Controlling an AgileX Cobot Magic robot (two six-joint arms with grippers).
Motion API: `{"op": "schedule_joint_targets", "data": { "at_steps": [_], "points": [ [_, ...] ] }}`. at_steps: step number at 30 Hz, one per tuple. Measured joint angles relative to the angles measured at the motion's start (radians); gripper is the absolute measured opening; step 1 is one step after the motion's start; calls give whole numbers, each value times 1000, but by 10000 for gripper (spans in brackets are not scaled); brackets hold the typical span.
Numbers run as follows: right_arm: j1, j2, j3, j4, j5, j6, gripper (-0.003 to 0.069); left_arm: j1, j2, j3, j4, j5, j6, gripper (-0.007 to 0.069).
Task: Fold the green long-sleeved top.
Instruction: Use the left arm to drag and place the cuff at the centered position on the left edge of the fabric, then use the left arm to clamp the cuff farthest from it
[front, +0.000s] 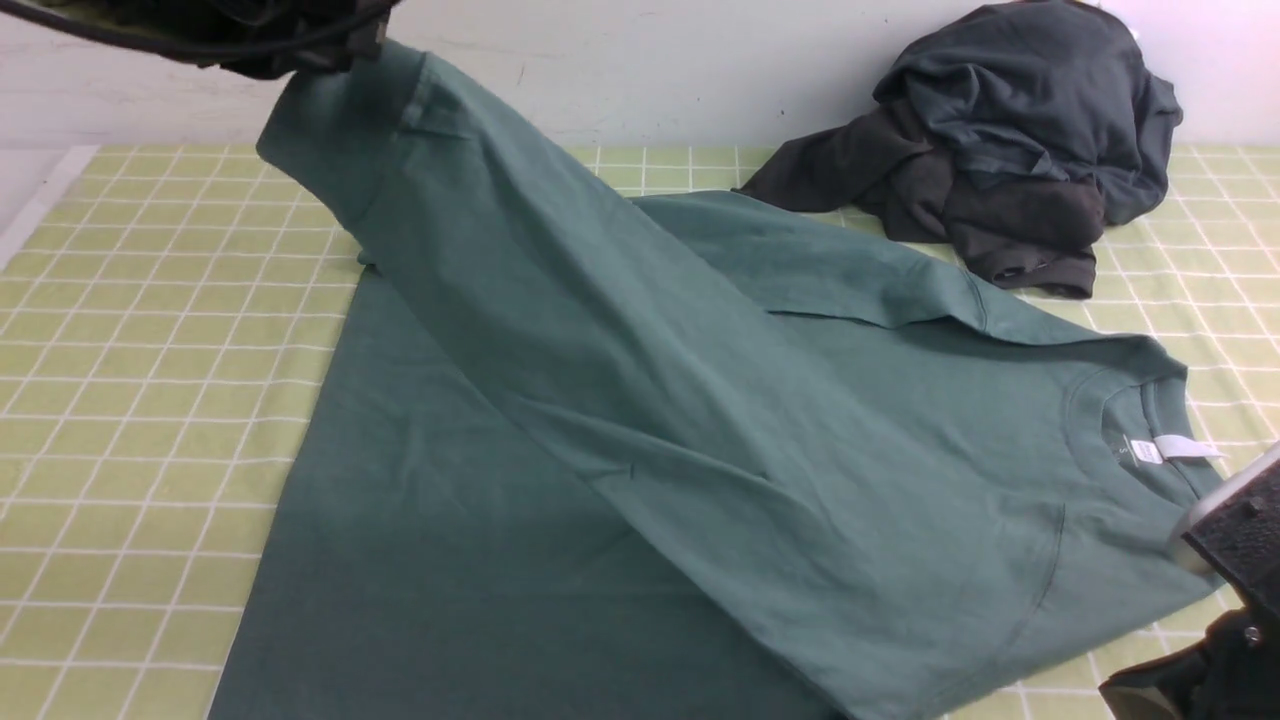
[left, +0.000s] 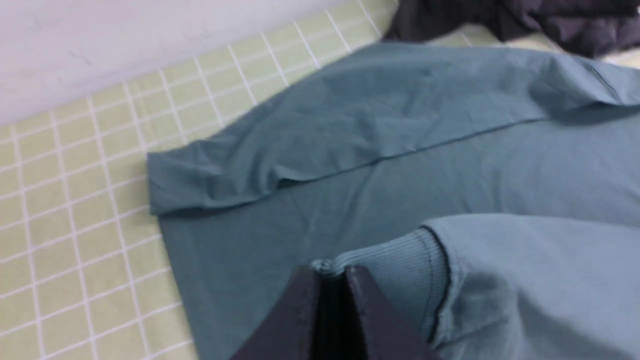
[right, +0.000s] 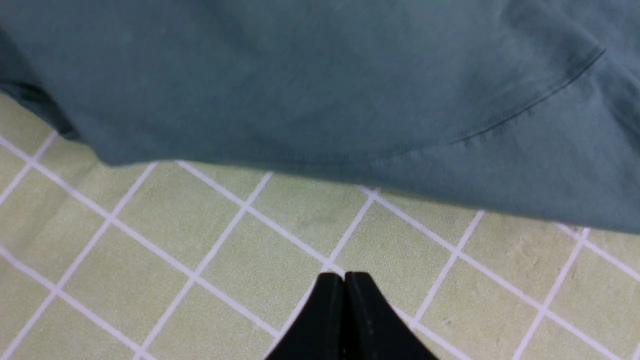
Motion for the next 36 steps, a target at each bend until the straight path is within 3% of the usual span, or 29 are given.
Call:
{"op": "schedule_joint_targets", "data": {
  "at_steps": [10,14,19,24,28,30,33,36],
  "points": [
    [0,0,0,-1,-15,0,-8,121,539,-120,20,-7,-25,55],
    [0,0,1,-1,-39,0,-8,125,751,-344,58,19,-39,161],
    [0,0,15,-9,-56,0,-8,134,958,-668,167,24,-139,332],
    [0,1,26,-34,-59,0,-8,161,1094,-853,199,25,-226,389],
    [0,5,26,-38,-65,0,-8,176,1140,-892,175,24,-246,383],
    [0,5,26,-38,-73,0,-8,177,1151,-895,146,20,-228,340],
    [0,5,26,-38,-79,0,-8,177,1151,-895,115,18,-194,253],
    [0,5,26,-38,-80,0,-8,177,1151,-897,70,20,-158,78]
  ]
}}
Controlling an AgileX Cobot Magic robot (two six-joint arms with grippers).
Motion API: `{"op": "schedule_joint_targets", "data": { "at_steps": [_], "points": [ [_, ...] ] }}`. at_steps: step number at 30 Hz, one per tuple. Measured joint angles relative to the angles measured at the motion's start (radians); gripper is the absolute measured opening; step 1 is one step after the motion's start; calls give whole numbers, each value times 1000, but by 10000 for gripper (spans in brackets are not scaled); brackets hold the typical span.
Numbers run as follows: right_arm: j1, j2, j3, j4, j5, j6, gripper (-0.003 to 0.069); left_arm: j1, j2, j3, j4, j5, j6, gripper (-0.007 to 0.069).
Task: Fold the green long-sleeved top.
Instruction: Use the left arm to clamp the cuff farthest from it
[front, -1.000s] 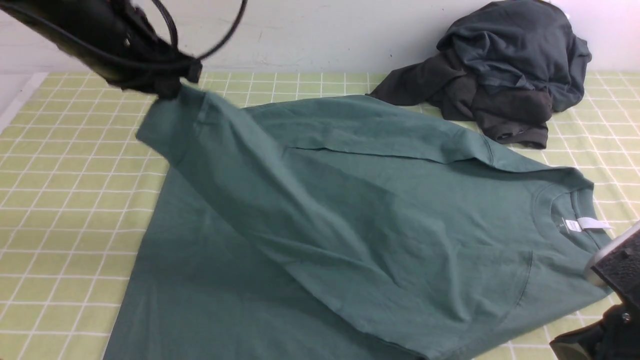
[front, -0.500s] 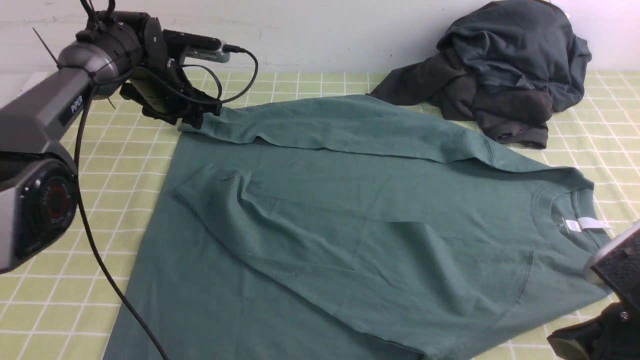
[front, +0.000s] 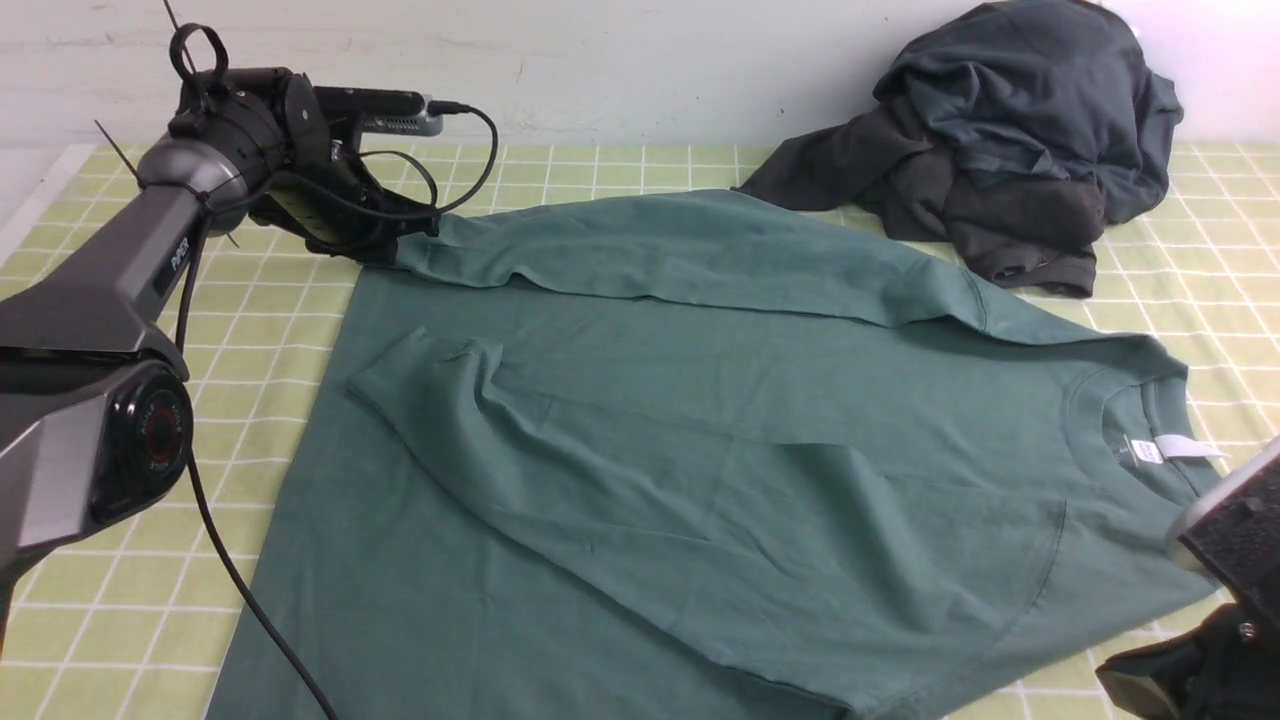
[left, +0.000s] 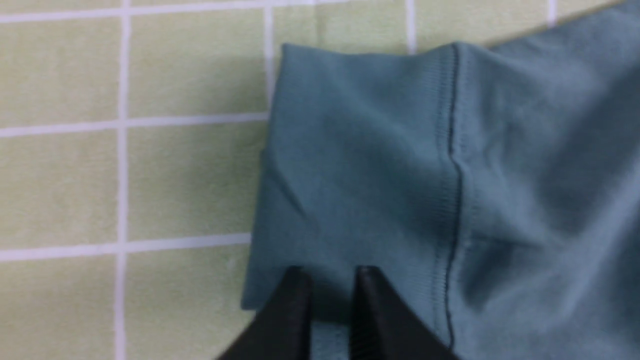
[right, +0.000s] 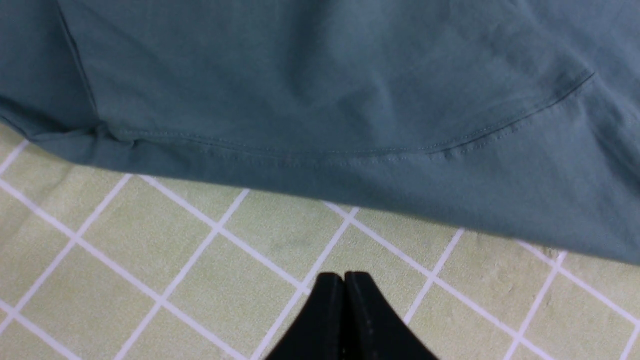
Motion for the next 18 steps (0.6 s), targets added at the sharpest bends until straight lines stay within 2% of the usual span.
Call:
{"op": "schedule_joint_targets", "data": {
  "at_steps": [1,3,10,13,16,17,18],
  "points": [
    [0,0,0,0,0,0,-8,0,-1,0,-8,9,12,39],
    [0,0,0,0,0,0,-8,0,-6,0,-14,22,32,13],
    [0,0,0,0,0,0,-8,-1,-104,-7,-29,52,59,0],
    [0,0,0,0,0,0,-8,4,-101,-13,-36,35,35,54],
    [0,0,0,0,0,0,-8,16,-62,-13,-36,16,0,171],
    [0,0,0,0,0,0,-8,17,-55,-12,-36,12,-2,182],
    [0,0,0,0,0,0,-8,21,-31,-10,-35,-2,-21,254]
  ]
}}
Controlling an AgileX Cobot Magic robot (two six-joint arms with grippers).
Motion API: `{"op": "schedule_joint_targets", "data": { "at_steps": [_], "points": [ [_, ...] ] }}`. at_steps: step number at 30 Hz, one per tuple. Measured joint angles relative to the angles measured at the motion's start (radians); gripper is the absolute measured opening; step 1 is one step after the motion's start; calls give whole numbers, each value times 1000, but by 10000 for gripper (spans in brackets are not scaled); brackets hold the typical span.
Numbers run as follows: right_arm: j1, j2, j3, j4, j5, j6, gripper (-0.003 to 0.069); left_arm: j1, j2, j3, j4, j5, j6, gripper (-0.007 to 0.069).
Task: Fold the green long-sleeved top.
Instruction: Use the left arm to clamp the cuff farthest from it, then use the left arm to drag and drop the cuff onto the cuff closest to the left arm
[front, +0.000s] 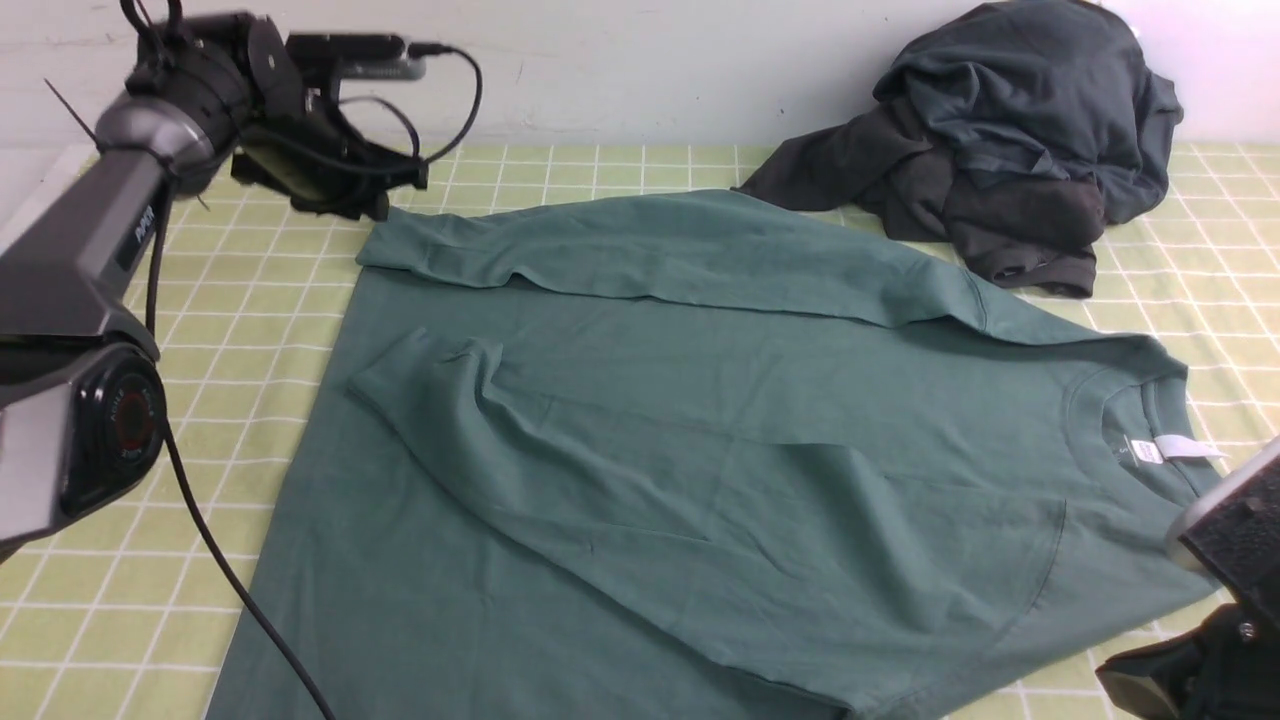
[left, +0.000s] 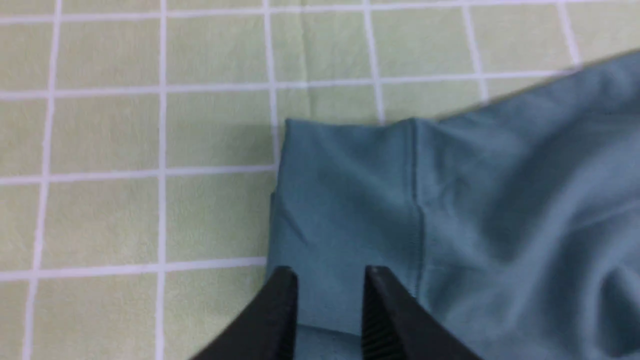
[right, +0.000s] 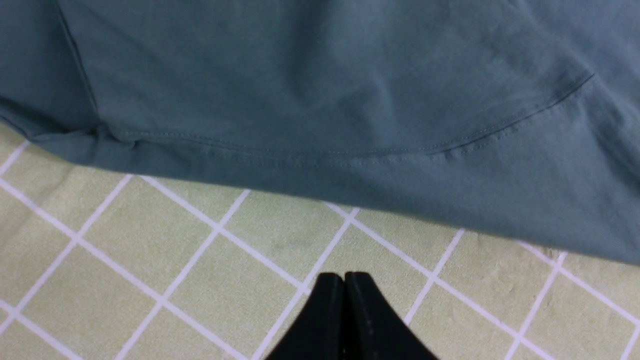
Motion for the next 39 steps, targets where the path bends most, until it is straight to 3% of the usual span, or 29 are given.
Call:
{"op": "schedule_joint_targets", "data": {
  "at_steps": [2,5,8,11,13,17,24,28,39],
  "points": [
    [0,0,0,0,0,0,-8,7,24,4,3,-17,-16,353],
    [0,0,0,0,0,0,-8,9,40,4,3,-37,-19,391],
    [0,0,0,0,0,0,-8,9,48,4,-3,-61,-19,319],
    [0,0,0,0,0,0,-8,7,51,4,-21,-66,-15,83],
    [0,0,0,0,0,0,-8,5,42,4,-23,-65,0,26],
    [0,0,0,0,1,0,-8,-8,0,4,-23,-20,14,6],
    [0,-6,0,15,1,0,-8,-42,-160,4,-30,272,40,6],
    [0,-18,0,15,1,0,-8,-69,-262,37,-13,325,76,6],
    [1,-90,-3,15,20,-1,-8,-96,-594,659,50,326,56,6]
  ]
}}
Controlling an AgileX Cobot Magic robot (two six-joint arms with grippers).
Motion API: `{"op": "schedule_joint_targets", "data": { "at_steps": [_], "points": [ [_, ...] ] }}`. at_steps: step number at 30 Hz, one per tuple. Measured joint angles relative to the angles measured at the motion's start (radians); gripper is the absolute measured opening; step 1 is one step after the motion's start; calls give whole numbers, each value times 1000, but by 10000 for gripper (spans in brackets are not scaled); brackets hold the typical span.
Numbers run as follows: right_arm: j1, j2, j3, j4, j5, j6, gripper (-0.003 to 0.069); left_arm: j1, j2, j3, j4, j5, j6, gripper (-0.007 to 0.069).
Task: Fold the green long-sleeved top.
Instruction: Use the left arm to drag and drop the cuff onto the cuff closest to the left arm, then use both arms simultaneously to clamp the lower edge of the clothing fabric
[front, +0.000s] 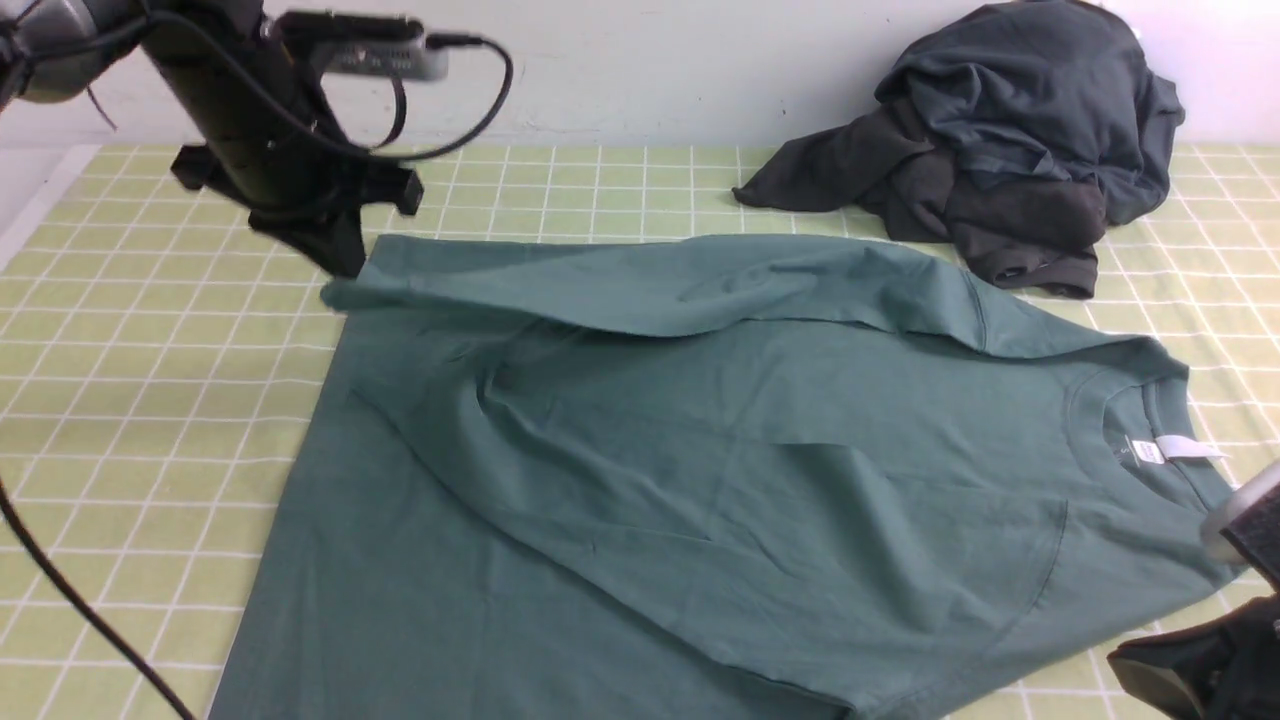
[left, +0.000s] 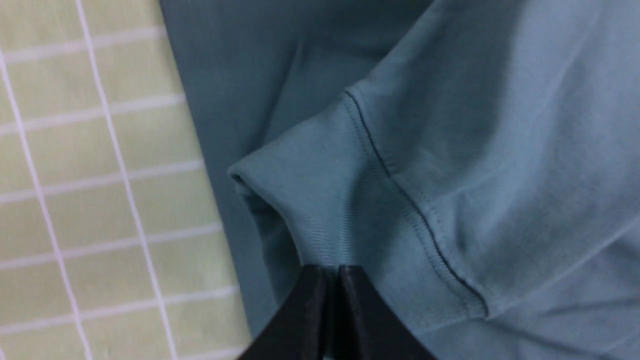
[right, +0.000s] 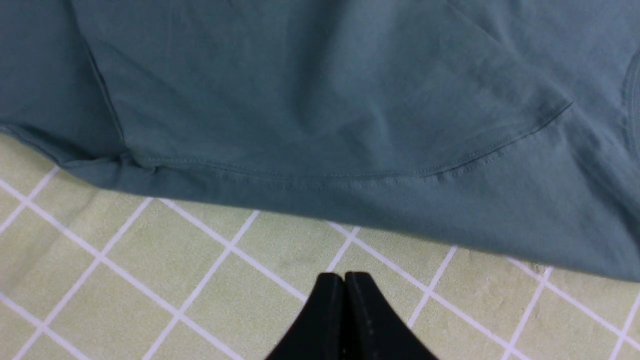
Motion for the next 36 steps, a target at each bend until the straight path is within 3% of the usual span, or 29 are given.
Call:
{"op": "schedule_joint_targets", "data": {
  "at_steps": [6,11,16,19,20,23,25,26,28,31,33,36],
  "points": [
    [0,-58,0,0,4,0,-8,-12,-49,173,33,-4,-1,15],
    [0,-72,0,3,5,0,-8,-38,-56,216,43,-5,15,83],
    [0,-73,0,26,34,0,-8,-66,-136,322,43,-17,42,290],
    [0,-73,0,26,46,0,-8,-75,-198,426,43,-24,63,353],
    [0,-73,0,27,50,0,-8,-88,-259,563,46,-35,117,389],
    [0,-74,0,33,53,0,-8,-106,-330,717,48,-96,245,405],
    [0,-74,0,50,53,0,-8,-131,-399,900,47,-212,445,410],
    [0,-74,0,51,53,0,-8,-135,-403,924,46,-220,461,410],
    [0,-74,0,56,53,0,-8,-155,-442,1044,47,-298,650,410],
    [0,-74,0,67,53,0,-8,-167,-464,1149,47,-371,827,410],
    [0,-74,0,72,53,0,-8,-167,-470,1200,54,-437,904,405],
    [0,-74,0,72,53,0,-8,-167,-484,1225,80,-511,923,365]
  ]
}}
